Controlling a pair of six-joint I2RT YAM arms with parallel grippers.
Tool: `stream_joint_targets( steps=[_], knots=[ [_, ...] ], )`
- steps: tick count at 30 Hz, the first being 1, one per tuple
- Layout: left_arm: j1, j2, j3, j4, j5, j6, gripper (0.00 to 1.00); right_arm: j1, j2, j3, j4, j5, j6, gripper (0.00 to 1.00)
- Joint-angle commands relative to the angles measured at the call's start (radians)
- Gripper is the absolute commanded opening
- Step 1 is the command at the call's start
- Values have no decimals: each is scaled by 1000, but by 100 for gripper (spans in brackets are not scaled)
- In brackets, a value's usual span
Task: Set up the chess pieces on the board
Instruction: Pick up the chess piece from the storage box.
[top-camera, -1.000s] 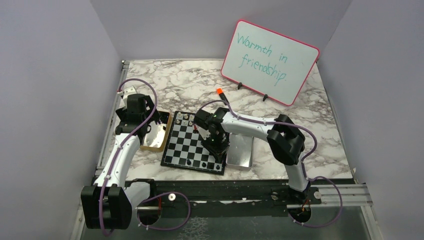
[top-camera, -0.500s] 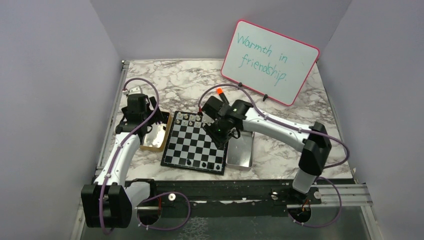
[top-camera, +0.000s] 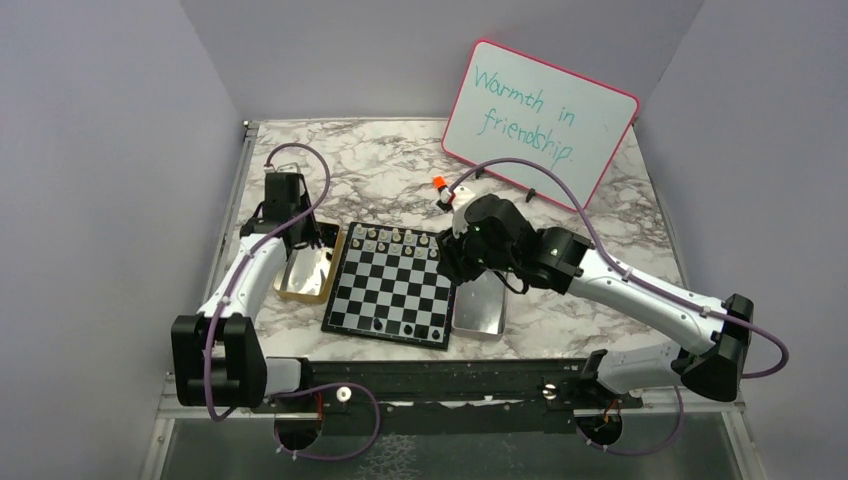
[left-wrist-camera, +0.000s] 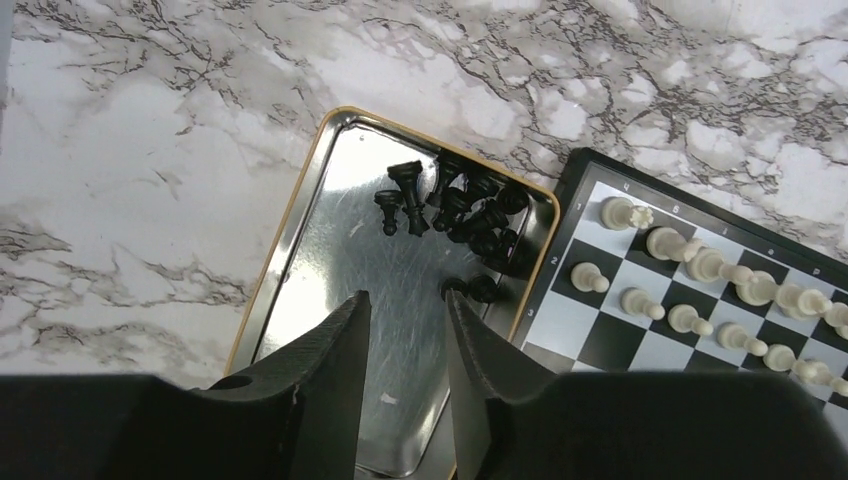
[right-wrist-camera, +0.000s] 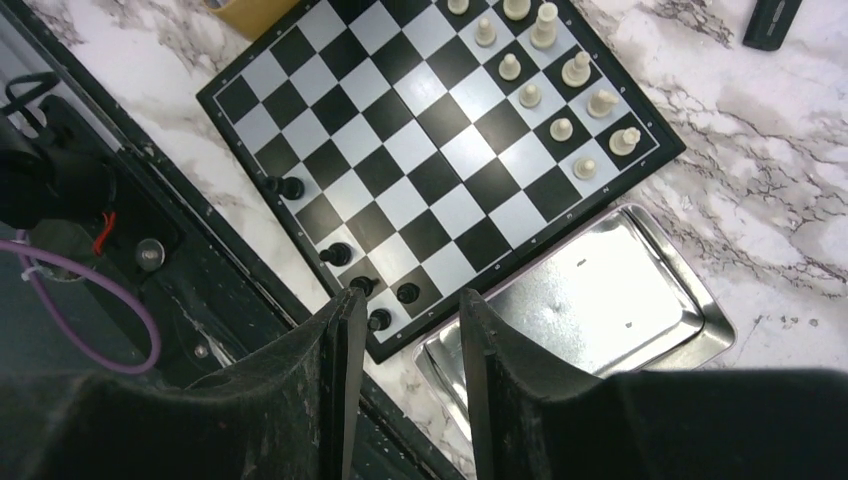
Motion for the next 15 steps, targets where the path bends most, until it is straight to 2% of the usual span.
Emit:
stream_joint_targets(
  steps=[1, 6, 11, 15],
  knots=[
    [1, 95, 41, 39, -38, 44, 33, -2, -48, -40, 111, 15, 4, 44],
    [14, 216, 97, 60, -42, 39, 31, -2, -85, -78, 133, -3, -7, 44],
    [18, 285, 126, 78, -52, 25, 30, -2, -107, -91, 140, 9, -17, 44],
    [20, 329, 131, 80, -55, 30, 25, -2, -111, -91, 140, 13, -22, 44]
  ],
)
